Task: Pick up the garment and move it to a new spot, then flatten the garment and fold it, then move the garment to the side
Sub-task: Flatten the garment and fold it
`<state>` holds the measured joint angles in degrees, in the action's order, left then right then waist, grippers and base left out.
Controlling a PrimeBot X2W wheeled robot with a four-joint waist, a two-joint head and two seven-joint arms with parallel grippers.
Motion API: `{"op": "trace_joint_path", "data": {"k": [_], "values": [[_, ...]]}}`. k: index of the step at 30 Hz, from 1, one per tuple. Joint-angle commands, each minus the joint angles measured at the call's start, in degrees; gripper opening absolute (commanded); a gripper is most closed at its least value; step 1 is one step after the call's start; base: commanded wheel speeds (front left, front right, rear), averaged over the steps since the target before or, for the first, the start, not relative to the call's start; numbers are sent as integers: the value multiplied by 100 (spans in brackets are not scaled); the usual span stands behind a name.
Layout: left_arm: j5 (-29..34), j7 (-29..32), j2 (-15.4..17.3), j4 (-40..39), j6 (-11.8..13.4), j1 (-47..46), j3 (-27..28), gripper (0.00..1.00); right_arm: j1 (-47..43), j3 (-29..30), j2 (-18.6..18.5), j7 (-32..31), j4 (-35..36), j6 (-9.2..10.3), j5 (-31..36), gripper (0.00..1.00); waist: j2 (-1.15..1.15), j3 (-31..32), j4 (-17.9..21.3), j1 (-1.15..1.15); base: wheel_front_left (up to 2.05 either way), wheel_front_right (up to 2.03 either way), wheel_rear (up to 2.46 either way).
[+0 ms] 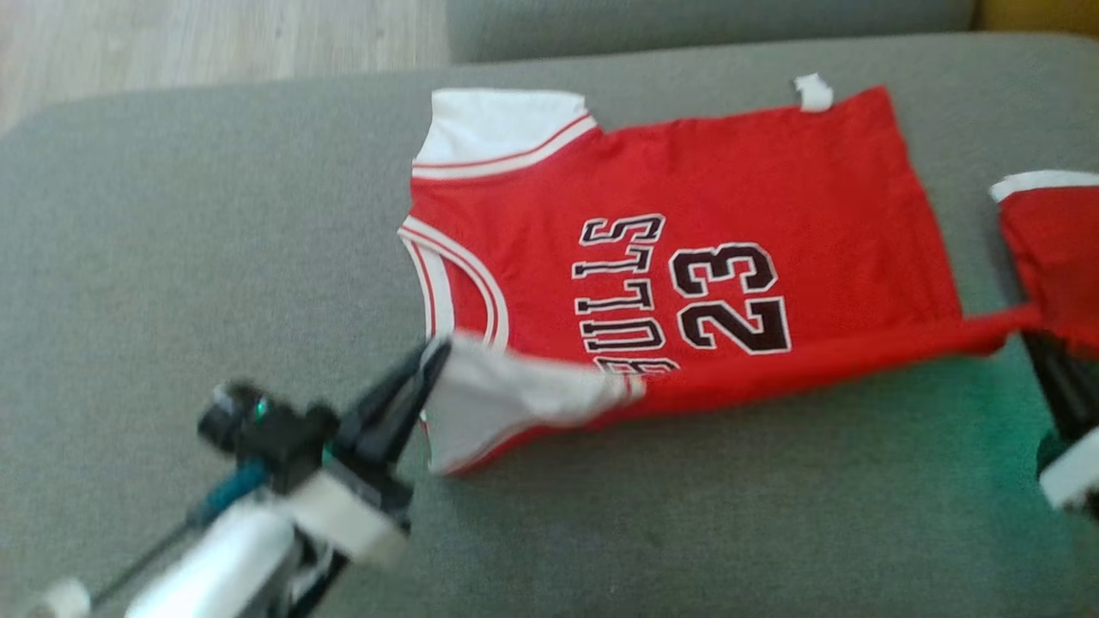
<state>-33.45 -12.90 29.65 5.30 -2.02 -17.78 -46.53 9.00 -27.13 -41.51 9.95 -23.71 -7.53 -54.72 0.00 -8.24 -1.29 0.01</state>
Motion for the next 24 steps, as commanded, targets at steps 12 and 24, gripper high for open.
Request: {"op": "trace_joint_path", "data": {"k": [12, 24], "values": [[670, -1, -343, 929, -351, -2282, 131, 0, 1225, 181, -89, -568, 37, 4, 96, 0, 0, -914, -131, -1, 0, 0, 0], [802, -202, -780, 1692, -154, -2613, 494, 100, 1788, 4, 229, -199, -513, 4, 193, 100, 0, -1089, -201, -1, 0, 0, 0]]}}
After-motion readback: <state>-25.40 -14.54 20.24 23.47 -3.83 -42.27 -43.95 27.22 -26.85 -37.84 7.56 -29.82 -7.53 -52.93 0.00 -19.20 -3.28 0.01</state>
